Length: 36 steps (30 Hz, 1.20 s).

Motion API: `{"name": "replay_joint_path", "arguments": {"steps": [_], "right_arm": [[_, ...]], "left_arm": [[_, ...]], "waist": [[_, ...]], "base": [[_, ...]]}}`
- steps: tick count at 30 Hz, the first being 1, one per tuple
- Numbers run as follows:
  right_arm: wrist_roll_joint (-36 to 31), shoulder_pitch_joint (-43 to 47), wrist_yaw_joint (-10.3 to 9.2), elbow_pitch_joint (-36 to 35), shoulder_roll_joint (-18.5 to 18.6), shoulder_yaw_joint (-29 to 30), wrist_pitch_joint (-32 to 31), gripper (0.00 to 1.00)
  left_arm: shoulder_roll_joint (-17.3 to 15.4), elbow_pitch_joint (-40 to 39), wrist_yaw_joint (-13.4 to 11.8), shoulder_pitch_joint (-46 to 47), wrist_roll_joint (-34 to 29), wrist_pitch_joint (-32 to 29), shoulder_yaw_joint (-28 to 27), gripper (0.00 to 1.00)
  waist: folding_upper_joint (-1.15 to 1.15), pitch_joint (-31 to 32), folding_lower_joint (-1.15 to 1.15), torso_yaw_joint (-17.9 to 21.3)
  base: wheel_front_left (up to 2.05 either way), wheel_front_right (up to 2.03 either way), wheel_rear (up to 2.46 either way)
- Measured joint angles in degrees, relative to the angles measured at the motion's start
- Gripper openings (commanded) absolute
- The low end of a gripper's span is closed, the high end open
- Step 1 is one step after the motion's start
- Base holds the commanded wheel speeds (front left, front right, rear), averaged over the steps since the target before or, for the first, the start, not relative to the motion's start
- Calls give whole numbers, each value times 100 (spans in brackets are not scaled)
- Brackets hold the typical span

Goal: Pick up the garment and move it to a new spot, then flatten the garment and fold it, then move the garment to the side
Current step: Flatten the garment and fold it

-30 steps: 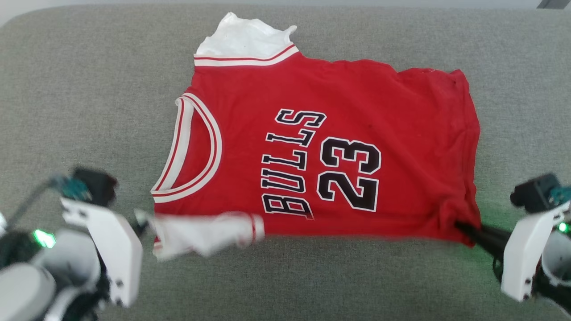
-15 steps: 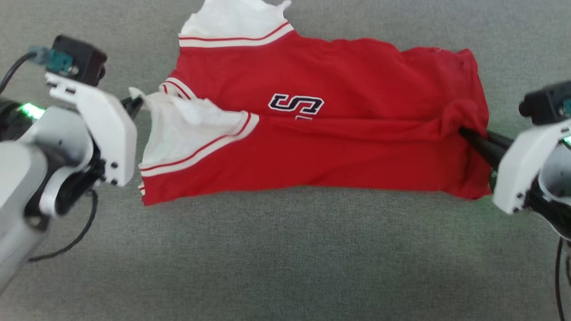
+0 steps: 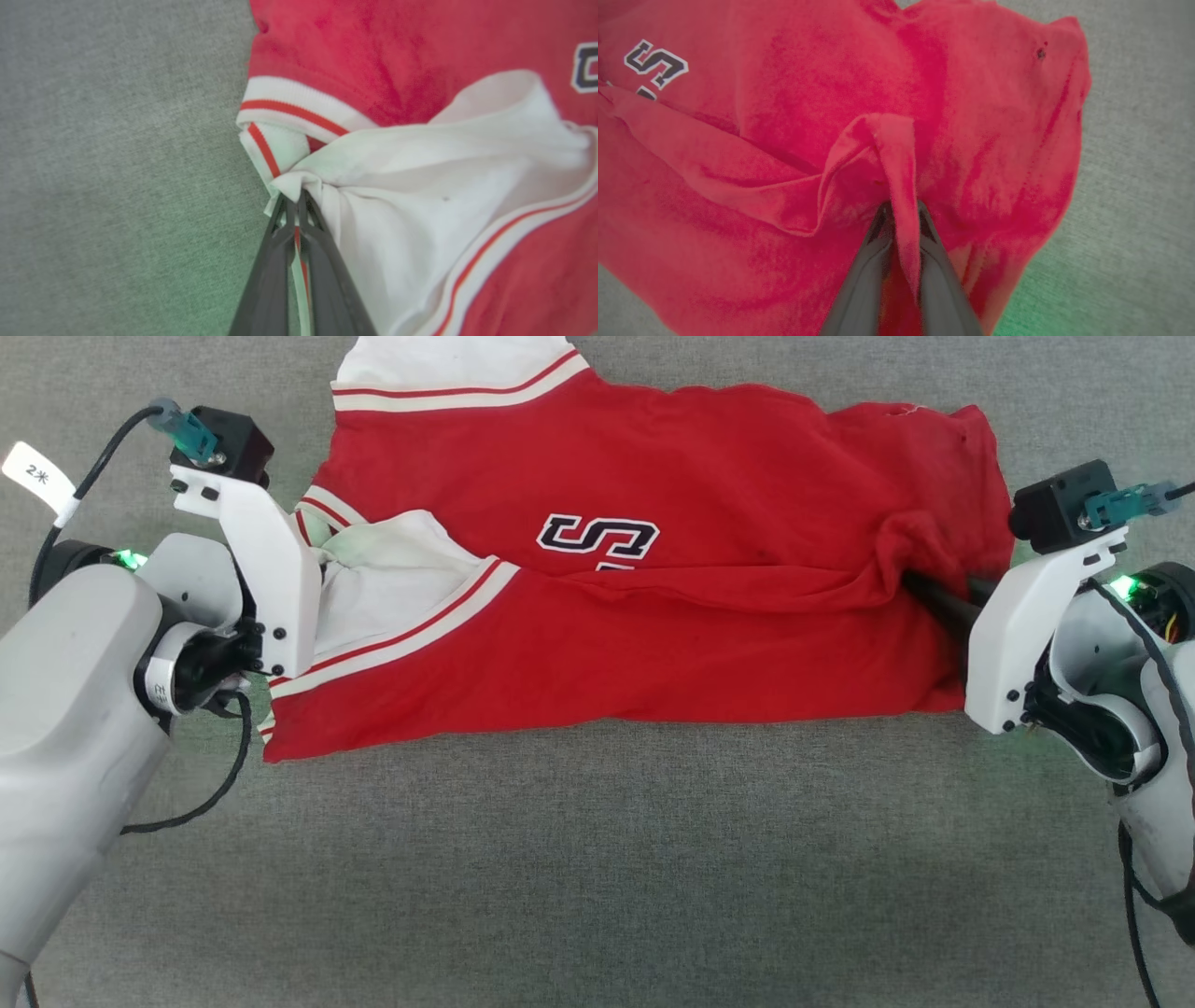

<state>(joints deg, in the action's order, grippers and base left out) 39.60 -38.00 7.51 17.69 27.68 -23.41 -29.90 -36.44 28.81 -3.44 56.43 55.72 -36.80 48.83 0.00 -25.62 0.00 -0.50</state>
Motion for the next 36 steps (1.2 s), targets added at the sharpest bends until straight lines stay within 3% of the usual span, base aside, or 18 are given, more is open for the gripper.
{"name": "replay_joint_path", "arguments": {"steps": [1,2,3,7,11,19,27,36], "right_arm": [[-19,-21,0,20,16,-31,78,49],[-45,-22,0,16,38,-67,159,100],[-46,-18,0,2,58,-88,216,100],[-30,87,-1,-185,101,10,538,100],[-296,320,-2,-364,71,475,981,100],[-1228,1085,-1,-1079,-376,1537,1933,100],[-2168,1785,-1,-1802,-1100,2527,2813,100],[-2448,2312,-2,-2061,-1637,2930,3050,100]], "left_arm": [[11,64,38,40,-11,0,16,37],[25,119,45,69,-11,-1,12,72],[40,168,40,81,41,-20,-20,100],[-116,56,-15,97,-2,-12,-23,100],[-358,-417,-114,69,-131,-8,2,100],[-1063,-1871,-833,-405,-167,-216,-108,100],[-1736,-3319,-1585,-1140,-15,-515,-125,100],[-1994,-3860,-2138,-1828,233,-561,-111,100]], "waist": [[0,6,0,4],[0,15,0,3],[0,28,0,2],[0,76,0,-18],[0,134,0,-48],[0,266,0,-68],[0,329,0,105],[0,393,0,403]], "base": [[0,0,0],[0,0,0],[0,0,0],[0,0,0],[0,0,0],[0,0,0],[0,0,0],[0,0,0]]}}
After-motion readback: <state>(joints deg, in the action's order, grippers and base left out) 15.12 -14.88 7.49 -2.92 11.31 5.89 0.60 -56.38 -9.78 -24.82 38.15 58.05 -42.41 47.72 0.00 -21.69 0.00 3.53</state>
